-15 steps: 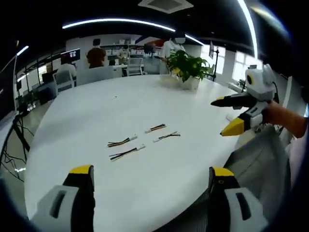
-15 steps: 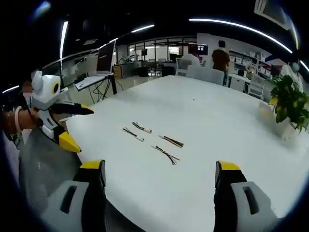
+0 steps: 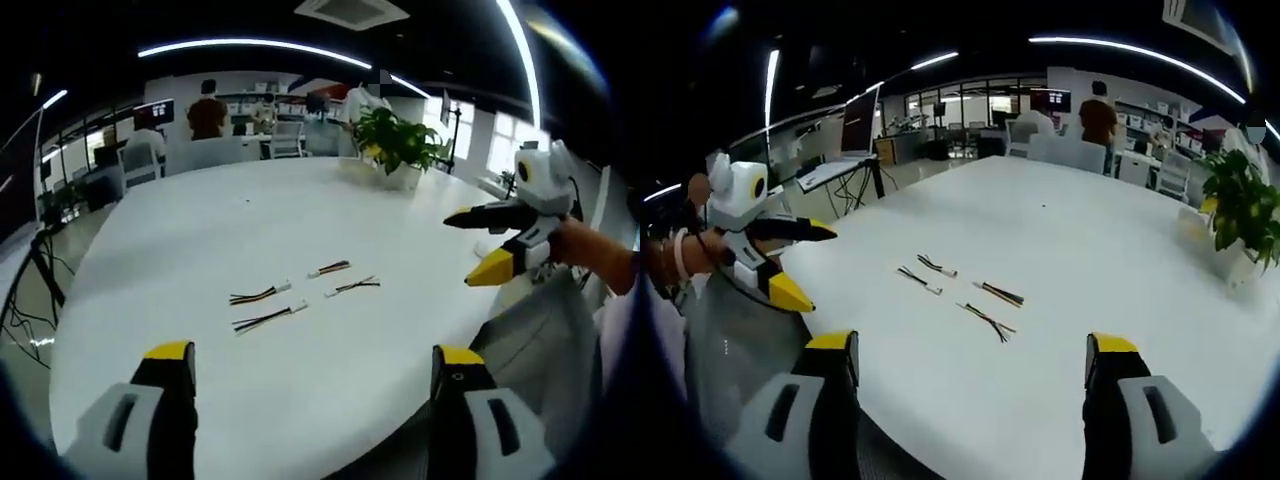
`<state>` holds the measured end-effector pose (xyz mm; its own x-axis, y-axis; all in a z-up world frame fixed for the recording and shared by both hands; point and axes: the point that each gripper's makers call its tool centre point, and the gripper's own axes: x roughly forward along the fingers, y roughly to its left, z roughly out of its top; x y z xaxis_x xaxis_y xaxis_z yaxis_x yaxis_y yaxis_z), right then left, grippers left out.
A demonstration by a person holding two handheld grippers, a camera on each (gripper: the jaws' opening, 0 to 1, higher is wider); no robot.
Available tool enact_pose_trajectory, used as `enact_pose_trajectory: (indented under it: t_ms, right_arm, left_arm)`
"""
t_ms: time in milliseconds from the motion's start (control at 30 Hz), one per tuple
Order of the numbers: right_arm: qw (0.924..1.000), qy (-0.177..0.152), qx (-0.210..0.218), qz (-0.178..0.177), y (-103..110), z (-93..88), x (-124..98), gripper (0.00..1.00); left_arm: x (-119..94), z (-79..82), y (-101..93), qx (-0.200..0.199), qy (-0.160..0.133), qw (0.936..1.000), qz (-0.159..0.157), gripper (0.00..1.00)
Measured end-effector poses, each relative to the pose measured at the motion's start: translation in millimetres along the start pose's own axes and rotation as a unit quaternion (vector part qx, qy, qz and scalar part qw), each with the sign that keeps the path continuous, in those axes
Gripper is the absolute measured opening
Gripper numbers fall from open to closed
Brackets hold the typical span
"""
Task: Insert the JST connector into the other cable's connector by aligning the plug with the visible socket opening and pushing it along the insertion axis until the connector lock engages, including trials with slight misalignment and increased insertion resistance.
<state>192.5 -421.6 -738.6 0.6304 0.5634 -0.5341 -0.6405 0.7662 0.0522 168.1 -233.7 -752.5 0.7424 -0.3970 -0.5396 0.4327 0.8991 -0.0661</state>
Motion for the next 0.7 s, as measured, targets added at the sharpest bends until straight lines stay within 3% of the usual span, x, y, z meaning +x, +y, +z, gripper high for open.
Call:
enact_pose_trajectory:
  t_ms: [233, 700]
  right_arm:
    - [1.0, -0.003, -0.002, 0.001, 0, 4.5, 2, 0.93]
    - [0.9999, 0.003, -0.006, 0.009, -2, 7.3, 6, 0.89]
  left_arm:
    - [-1, -3.7, 3.4, -0.002, 0.002, 1.0, 0.009, 0.95]
    - [-2, 8.6, 5.9, 0.003, -0.011, 0.9998, 0.016, 0.94]
